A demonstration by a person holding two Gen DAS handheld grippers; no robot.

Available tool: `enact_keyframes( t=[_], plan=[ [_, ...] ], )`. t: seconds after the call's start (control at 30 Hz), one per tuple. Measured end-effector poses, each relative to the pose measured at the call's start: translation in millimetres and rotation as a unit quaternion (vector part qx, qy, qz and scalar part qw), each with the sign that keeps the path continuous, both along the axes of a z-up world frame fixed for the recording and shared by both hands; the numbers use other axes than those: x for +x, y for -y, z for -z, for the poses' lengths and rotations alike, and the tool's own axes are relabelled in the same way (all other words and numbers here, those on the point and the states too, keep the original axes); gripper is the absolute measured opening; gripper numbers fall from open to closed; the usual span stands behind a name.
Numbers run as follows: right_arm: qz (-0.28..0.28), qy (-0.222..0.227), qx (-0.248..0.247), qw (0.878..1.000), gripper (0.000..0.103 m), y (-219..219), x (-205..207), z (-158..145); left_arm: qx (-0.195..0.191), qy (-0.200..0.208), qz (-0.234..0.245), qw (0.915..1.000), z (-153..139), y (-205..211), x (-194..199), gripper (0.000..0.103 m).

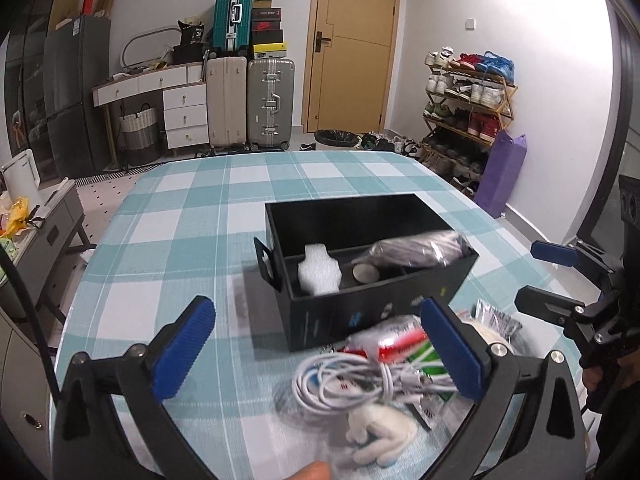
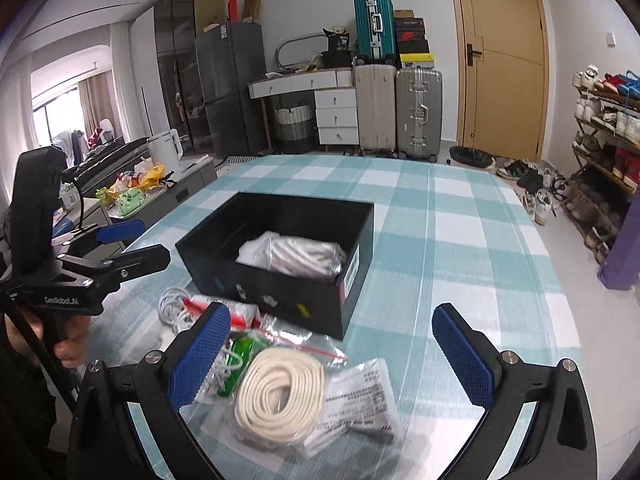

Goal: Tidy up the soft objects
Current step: 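Move the right gripper to the bag of cream rope coil and grasp it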

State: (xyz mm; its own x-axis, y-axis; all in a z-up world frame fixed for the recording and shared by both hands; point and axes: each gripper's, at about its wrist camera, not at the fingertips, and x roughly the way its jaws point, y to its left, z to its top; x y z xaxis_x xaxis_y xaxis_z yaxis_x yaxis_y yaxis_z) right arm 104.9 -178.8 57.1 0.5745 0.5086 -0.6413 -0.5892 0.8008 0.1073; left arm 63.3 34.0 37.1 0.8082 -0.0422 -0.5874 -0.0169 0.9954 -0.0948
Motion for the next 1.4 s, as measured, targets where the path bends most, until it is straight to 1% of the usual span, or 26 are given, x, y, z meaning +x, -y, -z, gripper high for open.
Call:
enact_keyframes(
  t=[0.23, 0.37, 0.67, 0.8, 0.93, 1.17, 1.4],
  plan=[
    [-0.012, -0.008, -0.022, 1.0, 0.102, -5.7, -8.1, 6.7, 0.0, -0.001, 0.003, 1.0, 3.9, 6.3, -8.4, 0.103],
    [-0.014, -0.015, -0.028, 0.999, 0.102, -8.1, -7.6, 10.7, 0.009, -0.002, 0.004, 0.9999, 4.1, 8.6, -13.5, 0.103],
    [-0.034, -0.041, -0.054, 0.997, 0.102, -19.0, -11.8, 26.9, 0.006, -0.022, 0.01, 0.9997, 14.7, 8.1, -21.7, 0.103],
    [-0.041, -0.049, -0.054, 0.997, 0.102, -20.5, -12.7, 30.1, 0.005, -0.027, 0.013, 0.9996, 17.0, 8.2, -20.6, 0.103],
    [-0.048, -0.059, -0.057, 0.995, 0.102, -22.7, -12.2, 34.8, -0.003, -0.043, 0.025, 0.9988, 22.7, 9.2, -17.6, 0.103],
    [-0.058, -0.077, -0.061, 0.993, 0.102, -27.1, -9.6, 45.6, 0.017, -0.062, 0.052, 0.9966, 30.7, 21.4, -16.7, 0.103],
    [-0.062, -0.083, -0.057, 0.993, 0.102, -26.0, -7.7, 49.7, 0.021, -0.076, 0.064, 0.9948, 36.1, 24.3, -16.2, 0.103]
  ],
)
